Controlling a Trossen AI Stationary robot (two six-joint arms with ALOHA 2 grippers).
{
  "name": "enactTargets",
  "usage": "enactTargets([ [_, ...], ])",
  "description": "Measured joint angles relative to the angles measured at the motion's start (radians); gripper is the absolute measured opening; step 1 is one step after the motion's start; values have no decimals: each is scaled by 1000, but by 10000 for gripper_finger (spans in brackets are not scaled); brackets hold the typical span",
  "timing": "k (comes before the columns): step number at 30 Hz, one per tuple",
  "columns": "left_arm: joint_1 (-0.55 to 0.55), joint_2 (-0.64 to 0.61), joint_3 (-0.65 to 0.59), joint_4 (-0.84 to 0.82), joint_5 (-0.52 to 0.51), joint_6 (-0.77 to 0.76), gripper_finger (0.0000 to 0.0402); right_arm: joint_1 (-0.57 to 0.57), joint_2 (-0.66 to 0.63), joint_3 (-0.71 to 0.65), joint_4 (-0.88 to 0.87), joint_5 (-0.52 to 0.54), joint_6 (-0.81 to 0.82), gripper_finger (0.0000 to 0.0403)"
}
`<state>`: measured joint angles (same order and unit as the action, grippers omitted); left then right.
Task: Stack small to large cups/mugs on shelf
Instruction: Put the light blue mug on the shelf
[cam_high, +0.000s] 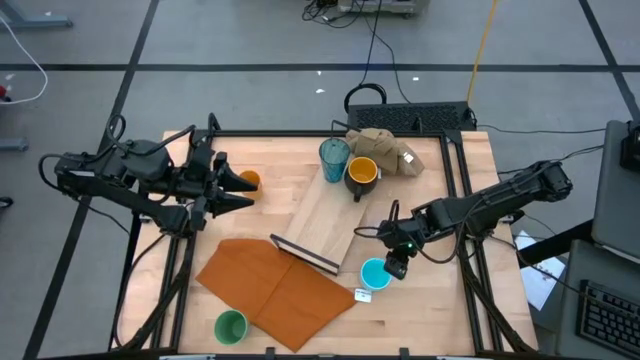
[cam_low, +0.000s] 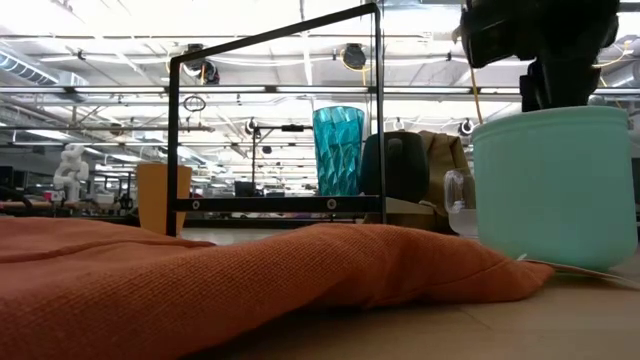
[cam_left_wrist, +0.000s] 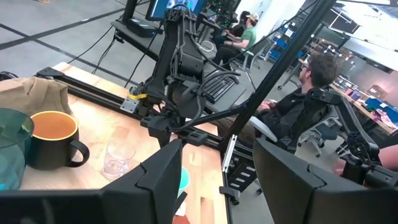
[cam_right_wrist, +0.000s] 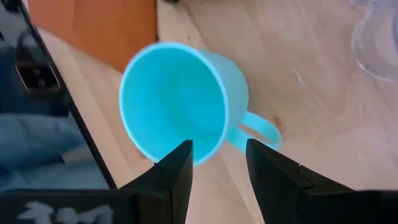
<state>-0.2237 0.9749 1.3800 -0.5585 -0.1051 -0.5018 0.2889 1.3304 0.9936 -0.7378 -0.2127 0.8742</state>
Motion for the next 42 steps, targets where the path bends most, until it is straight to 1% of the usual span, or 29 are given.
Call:
enactTargets([
  [6,0,0,0,0,0,-6,198,14,0,-1,-25,-2,-148,138],
  [15,0,0,0,0,0,-33,198,19,0,-6,-59,4,-448,138],
  [20,0,0,0,0,0,-65,198,19,0,-13,-60,76,-563,138],
  [24,0,0,0,0,0,-90,198,16,21,-13,-50,83,-654,138],
  [29,0,0,0,1,0,-103,198,21,52,-13,-52,55,-706,138],
  [33,0,0,0,1,0,-104,198,29,54,-13,-48,51,-728,138],
  [42,0,0,0,1,-8,-104,198,29,55,-13,-23,51,-741,138],
])
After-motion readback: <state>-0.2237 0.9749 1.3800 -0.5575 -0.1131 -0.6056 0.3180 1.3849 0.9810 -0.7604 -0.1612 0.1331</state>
